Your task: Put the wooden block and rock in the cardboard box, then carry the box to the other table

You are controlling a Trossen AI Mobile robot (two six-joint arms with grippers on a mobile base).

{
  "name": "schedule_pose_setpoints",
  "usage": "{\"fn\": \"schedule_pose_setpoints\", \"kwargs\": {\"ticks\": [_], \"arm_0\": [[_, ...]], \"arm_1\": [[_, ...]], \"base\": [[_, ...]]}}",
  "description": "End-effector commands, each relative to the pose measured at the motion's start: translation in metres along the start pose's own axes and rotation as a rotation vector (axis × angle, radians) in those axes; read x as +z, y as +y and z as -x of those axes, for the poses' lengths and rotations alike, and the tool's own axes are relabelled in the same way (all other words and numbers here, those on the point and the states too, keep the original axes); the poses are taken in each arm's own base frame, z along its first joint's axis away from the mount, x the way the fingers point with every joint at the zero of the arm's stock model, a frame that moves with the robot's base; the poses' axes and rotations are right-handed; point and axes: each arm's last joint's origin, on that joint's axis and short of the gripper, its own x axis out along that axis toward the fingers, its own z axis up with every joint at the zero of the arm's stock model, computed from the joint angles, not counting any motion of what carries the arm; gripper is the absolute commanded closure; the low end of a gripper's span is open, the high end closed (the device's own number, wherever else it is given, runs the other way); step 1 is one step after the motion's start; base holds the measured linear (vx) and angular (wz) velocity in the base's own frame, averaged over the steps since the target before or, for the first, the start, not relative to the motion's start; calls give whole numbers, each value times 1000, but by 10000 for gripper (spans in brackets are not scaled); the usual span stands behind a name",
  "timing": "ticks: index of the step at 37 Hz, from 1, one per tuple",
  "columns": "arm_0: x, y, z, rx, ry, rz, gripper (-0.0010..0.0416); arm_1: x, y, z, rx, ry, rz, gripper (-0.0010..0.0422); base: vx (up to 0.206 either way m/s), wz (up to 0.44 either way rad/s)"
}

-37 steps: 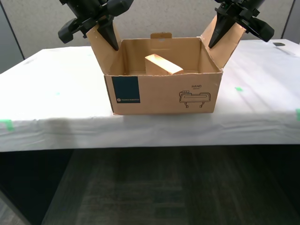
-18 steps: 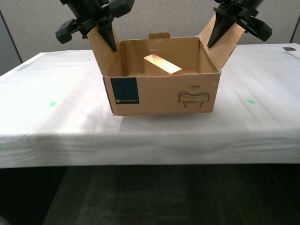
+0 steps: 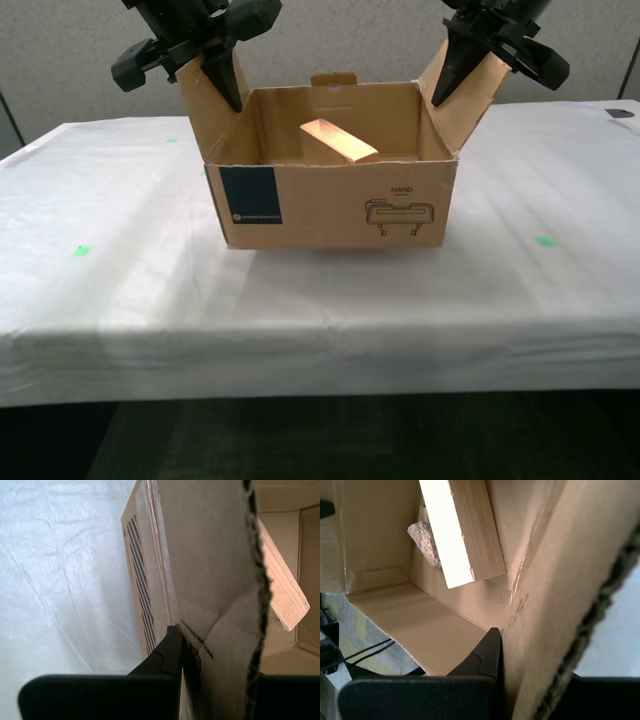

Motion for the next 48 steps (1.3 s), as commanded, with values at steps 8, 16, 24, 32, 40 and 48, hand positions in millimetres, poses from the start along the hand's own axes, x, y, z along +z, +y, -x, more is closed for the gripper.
{"fn": "schedule_pose_setpoints", "kwargs": {"ticks": [8, 16, 24, 32, 40, 48], "arm_0": [[-4, 16, -9, 36, 27, 22, 406], [-4, 16, -9, 36, 28, 19, 406], [-2, 17, -9, 40, 9, 9, 406], [1, 17, -9, 46, -16, 2, 406], [8, 18, -9, 63, -73, -24, 406], [14, 14, -4, 75, -128, -50, 406]], "arm_1": [[-29, 6, 13, -56, -57, -11, 413], [-58, 19, 28, -93, -104, 56, 413], [-52, 18, 25, -99, -124, 40, 413], [-47, 16, 27, -112, -161, 38, 413], [-34, 17, 11, -121, -131, 38, 413], [-16, 16, -3, -114, -115, 17, 413]], "base": [[137, -86], [134, -53], [110, -17], [73, -15], [42, -3], [0, 0]]}}
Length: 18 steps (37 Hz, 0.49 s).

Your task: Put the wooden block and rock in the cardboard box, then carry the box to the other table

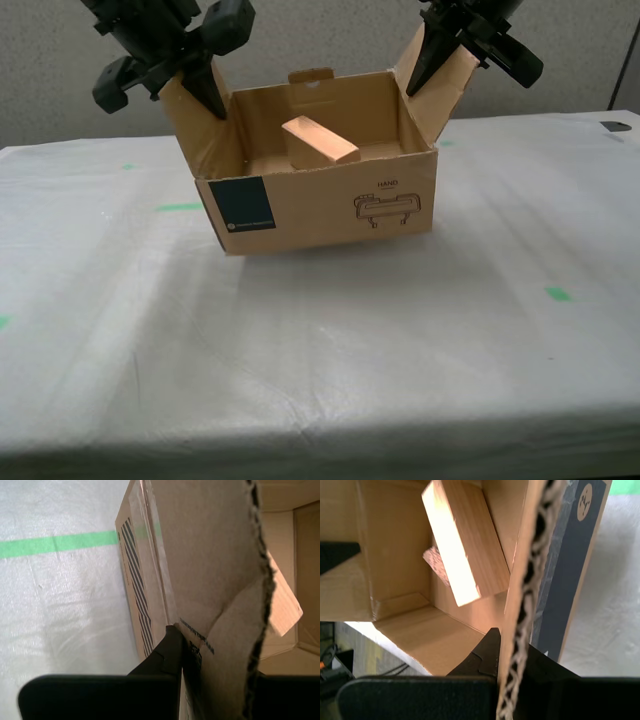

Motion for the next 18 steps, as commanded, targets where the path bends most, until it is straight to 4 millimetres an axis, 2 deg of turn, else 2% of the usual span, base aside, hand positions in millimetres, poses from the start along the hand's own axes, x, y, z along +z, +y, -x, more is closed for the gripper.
{"fn": "schedule_pose_setpoints", "kwargs": {"ticks": [1, 9, 18], "arm_0": [[6, -2, 4, 42, -34, -12, 406], [30, -22, -4, 23, -37, -86, 406], [58, -14, -11, 12, 0, -64, 406]], "arm_1": [[9, -5, -3, -63, 1, -19, 413], [20, -7, -9, -64, -7, -32, 413], [23, -3, -8, -12, -41, -28, 413]], "base": [[0, 0], [0, 0], [0, 0]]}}
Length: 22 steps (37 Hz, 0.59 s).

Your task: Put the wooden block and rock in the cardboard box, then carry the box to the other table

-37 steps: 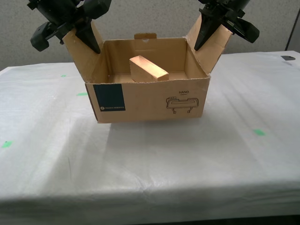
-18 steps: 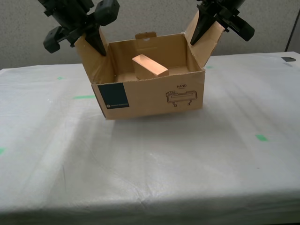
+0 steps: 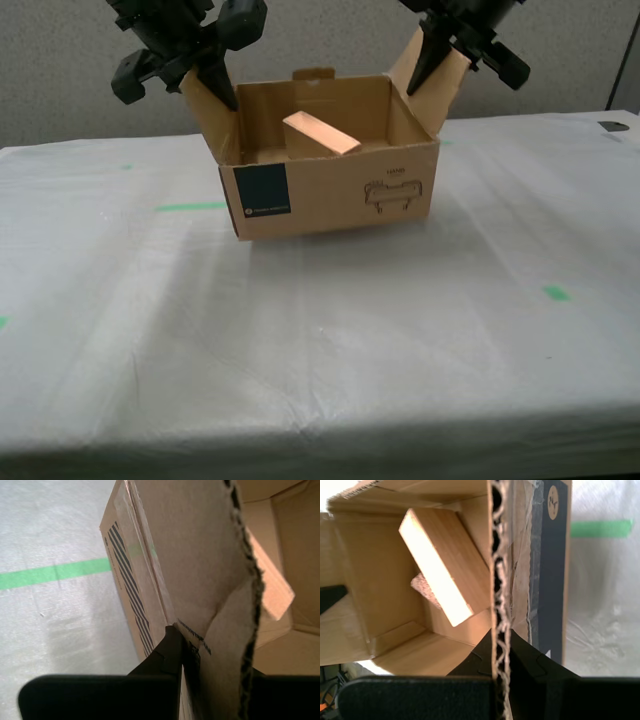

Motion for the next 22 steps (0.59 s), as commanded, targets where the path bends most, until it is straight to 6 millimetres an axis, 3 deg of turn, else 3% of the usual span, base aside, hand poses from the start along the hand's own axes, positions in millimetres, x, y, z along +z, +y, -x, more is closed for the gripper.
{"fn": "schedule_pose_setpoints", "kwargs": {"ticks": [1, 8, 22], "arm_0": [[10, 6, -4, 27, 32, 15, 406], [21, 5, -16, 15, 63, 2, 406], [17, -7, -35, -5, 90, -11, 406]], "arm_1": [[2, 1, 0, -25, -11, -3, 413], [10, 10, -15, -12, 5, 15, 413], [35, 17, -53, 21, 43, -4, 413]], "base": [[0, 0], [0, 0], [0, 0]]}}
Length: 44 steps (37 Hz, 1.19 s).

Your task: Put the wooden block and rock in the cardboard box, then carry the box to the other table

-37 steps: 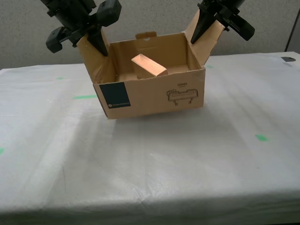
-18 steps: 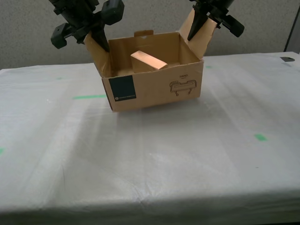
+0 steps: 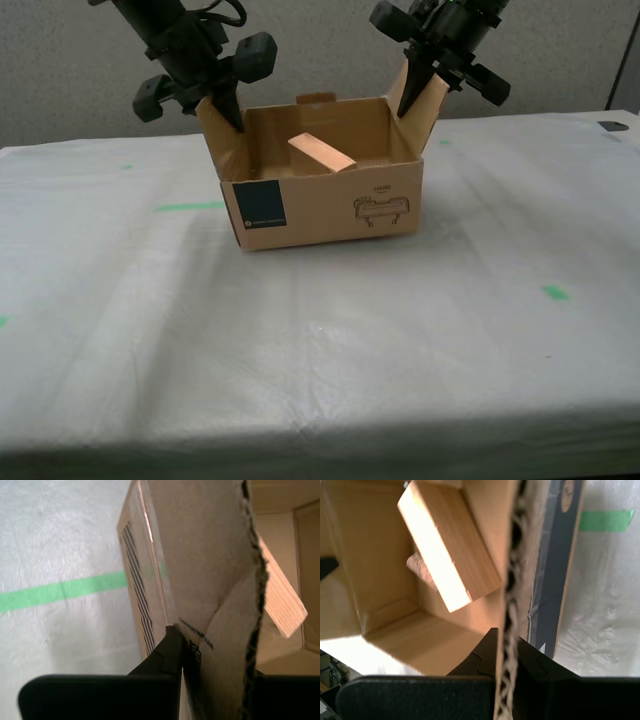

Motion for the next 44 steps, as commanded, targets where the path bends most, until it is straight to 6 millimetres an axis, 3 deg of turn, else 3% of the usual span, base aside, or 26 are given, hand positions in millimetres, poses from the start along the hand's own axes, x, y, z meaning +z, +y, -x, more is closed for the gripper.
{"fn": "schedule_pose_setpoints", "kwargs": {"ticks": [1, 6, 33, 44], "arm_0": [[-1, 5, -1, 43, -5, 19, 406], [0, 6, -1, 47, -16, 26, 406], [6, 13, -2, 76, -82, 82, 403], [6, 14, -2, 77, -83, 81, 403]], "arm_1": [[9, -1, -5, -9, 1, -12, 413], [16, 3, 2, 77, -3, -27, 413], [19, 7, 4, 79, -13, -26, 411], [19, 7, 4, 78, -16, -31, 333]], "base": [[0, 0], [0, 0], [-1, 69], [-1, 19]]}}
